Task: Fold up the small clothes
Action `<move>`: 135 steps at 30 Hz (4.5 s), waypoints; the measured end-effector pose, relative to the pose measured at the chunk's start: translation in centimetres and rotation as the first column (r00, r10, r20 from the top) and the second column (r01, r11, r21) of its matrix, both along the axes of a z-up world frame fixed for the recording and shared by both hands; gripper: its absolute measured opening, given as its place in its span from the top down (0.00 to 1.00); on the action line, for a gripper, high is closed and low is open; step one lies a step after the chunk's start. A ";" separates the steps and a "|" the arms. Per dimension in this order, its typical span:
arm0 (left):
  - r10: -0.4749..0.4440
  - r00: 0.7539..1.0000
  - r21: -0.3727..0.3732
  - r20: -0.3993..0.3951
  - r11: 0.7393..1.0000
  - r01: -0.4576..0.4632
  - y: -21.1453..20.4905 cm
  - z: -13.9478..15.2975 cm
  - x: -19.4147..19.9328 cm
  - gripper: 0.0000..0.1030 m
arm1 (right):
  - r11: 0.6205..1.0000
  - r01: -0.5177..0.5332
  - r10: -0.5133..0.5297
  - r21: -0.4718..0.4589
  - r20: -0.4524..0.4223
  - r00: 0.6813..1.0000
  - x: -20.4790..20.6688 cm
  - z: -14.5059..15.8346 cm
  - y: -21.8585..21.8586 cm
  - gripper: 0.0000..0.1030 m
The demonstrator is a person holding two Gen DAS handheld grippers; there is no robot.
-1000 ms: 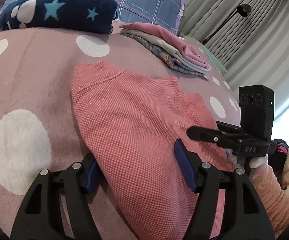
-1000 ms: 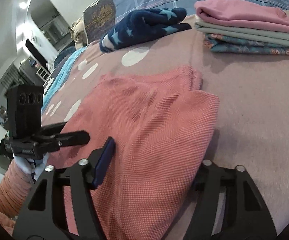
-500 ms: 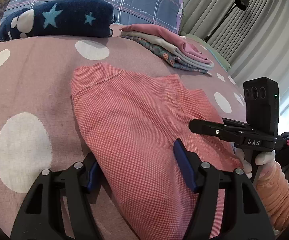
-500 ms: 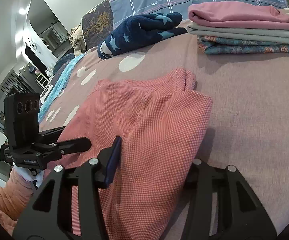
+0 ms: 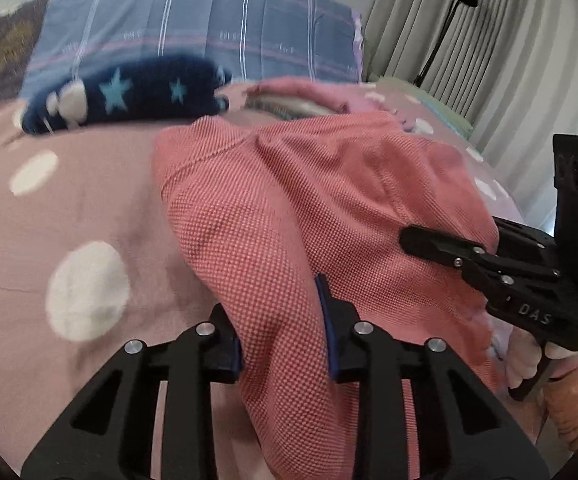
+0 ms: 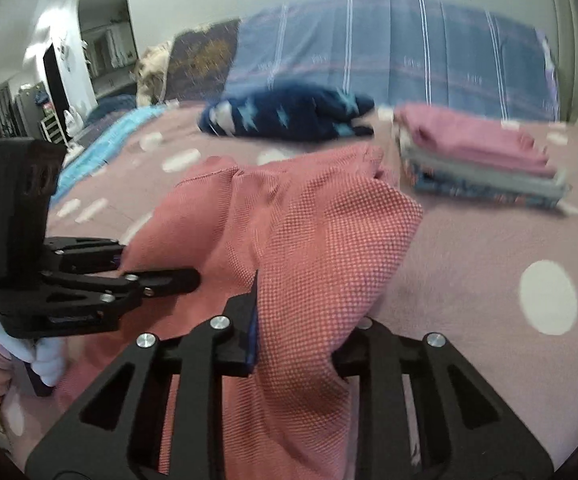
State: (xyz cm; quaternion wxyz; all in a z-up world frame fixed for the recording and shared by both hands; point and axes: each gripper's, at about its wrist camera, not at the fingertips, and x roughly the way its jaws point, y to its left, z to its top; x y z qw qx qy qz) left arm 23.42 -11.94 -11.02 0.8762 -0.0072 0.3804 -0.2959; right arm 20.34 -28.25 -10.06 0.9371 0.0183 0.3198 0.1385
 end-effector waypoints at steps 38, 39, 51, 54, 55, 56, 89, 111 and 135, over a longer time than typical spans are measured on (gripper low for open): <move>-0.130 0.842 0.027 0.524 0.990 0.136 -10.6 21.3 -4.6 0.71 | 0.959 0.264 -0.171 -0.100 0.535 0.827 -10.0 19.9 -9.0 0.77; -0.128 0.836 0.027 0.534 0.990 0.135 -11.0 21.8 -4.1 0.71 | 0.956 0.275 -0.178 -0.103 0.544 0.820 -9.4 20.3 -9.4 0.77; -0.124 0.809 0.079 0.574 0.992 0.096 -17.7 24.8 4.2 0.71 | 0.922 0.375 -0.264 -0.097 0.549 0.793 0.8 23.7 -14.5 0.77; -0.118 0.808 0.097 0.578 0.992 0.076 -18.6 24.3 6.1 0.71 | 0.917 0.387 -0.281 -0.097 0.533 0.798 3.6 23.7 -15.6 0.77; -0.115 0.812 0.102 0.572 0.992 0.068 -19.0 24.1 7.1 0.71 | 0.915 0.391 -0.285 -0.099 0.526 0.801 4.6 23.5 -15.9 0.77; -0.111 0.817 0.103 0.566 0.993 0.063 -19.1 23.7 7.8 0.71 | 0.914 0.392 -0.287 -0.102 0.522 0.804 5.4 23.5 -16.1 0.77; 0.049 0.945 0.232 0.323 0.964 -0.129 -22.1 0.0 28.0 0.42 | 0.803 0.570 -0.563 -0.174 0.092 0.821 28.0 -2.1 -23.6 0.48; 0.069 0.899 -0.017 0.432 0.997 -0.069 -8.3 7.6 5.0 0.01 | 0.816 0.571 -0.529 -0.094 0.279 0.802 0.3 4.8 -12.8 0.02; 0.132 0.876 -0.005 0.463 0.989 -0.146 1.1 11.6 -16.0 0.01 | 0.794 0.607 -0.589 0.031 0.284 0.756 -18.6 11.9 -2.2 0.02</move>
